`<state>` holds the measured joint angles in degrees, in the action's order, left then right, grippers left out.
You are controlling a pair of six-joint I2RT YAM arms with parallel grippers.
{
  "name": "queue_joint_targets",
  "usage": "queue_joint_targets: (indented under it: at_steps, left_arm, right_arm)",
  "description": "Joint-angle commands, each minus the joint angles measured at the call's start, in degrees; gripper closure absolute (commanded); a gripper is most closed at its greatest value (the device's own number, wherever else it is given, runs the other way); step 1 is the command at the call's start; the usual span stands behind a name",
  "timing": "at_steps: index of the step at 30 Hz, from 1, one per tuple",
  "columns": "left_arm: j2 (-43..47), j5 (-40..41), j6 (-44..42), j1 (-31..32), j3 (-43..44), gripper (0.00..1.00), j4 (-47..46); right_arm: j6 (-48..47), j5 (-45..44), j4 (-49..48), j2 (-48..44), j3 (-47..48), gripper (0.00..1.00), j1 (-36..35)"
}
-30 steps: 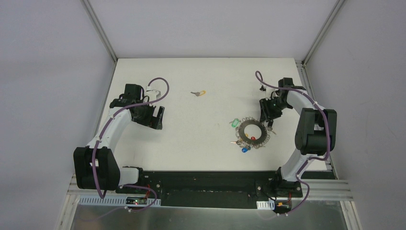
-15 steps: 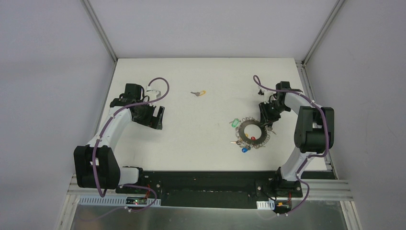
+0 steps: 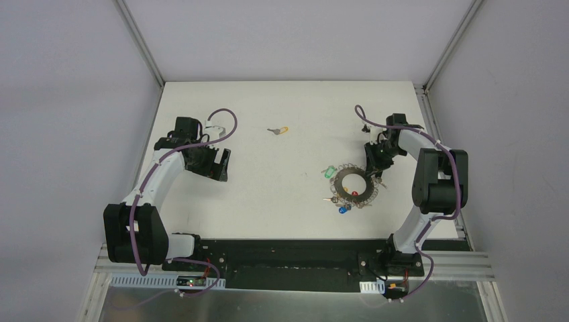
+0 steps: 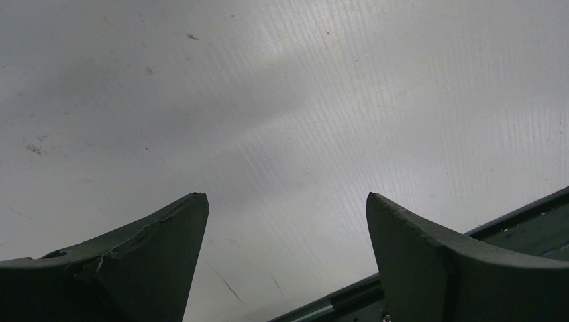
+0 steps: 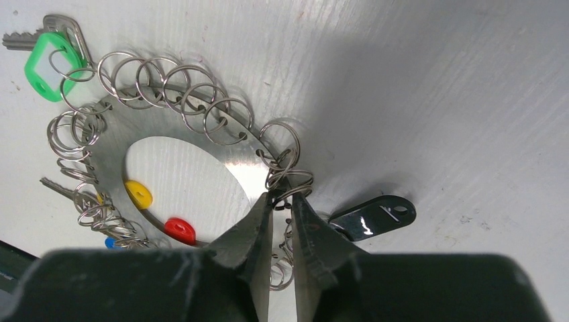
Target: Put the keys on the keyring
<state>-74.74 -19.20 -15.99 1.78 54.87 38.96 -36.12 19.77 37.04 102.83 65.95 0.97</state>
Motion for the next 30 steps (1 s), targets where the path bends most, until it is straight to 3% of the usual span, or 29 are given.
queue_joint_targets:
  at_steps: [1,18,30]
  left_arm:
    - [0.0,-0.2,-1.1,-0.3,2.1,0.1,1.5]
    - [-0.5,-0.8,-1.1,-0.3,2.5,0.1,1.8]
    - [-0.7,-0.8,-1.1,-0.3,2.7,0.09,2.2]
  right_arm:
    - [0.5,-1.8,-0.9,-0.2,1.2,0.87,-0.2]
    - [-0.6,-1.7,0.3,-1.3,3.3,0.97,-0.1]
    - [0.4,-0.3,0.0,0.5,5.0,0.88,0.2]
